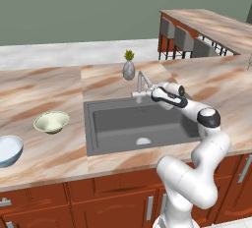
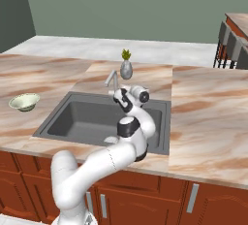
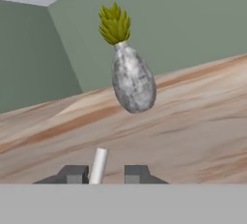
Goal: Rinse each bowl for a few seconds and place them down in the sink or on the counter.
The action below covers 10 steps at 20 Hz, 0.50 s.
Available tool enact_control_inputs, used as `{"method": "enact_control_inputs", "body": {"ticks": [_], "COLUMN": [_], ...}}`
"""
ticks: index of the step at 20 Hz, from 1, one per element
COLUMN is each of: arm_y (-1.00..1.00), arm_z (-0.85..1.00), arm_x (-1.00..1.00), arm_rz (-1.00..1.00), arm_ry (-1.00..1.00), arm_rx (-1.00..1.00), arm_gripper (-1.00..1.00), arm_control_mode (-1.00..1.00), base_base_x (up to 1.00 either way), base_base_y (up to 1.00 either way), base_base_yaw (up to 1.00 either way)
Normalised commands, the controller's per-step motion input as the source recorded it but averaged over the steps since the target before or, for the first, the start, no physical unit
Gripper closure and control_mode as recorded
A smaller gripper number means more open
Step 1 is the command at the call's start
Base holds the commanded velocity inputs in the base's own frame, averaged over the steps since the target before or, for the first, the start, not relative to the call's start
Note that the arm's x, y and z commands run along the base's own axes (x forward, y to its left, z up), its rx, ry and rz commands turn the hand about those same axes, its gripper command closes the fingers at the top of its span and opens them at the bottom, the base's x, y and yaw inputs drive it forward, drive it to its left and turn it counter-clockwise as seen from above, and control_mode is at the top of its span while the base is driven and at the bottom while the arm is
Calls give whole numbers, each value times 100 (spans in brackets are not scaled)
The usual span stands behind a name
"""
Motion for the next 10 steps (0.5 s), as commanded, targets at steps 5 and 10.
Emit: {"method": "enact_control_inputs", "body": {"ticks": [5, 10], "arm_y": [-55, -44], "arm_z": [-27, -51], "arm_x": [-1, 0], "arm_rz": [-7, -7], "arm_ry": [13, 20], "arm_rx": [0, 0], "arm_gripper": [100, 100], "arm_control_mode": [-100, -100], "base_base_x": [0, 0], "base_base_y": [0, 0], "base_base_yaw": [0, 0]}}
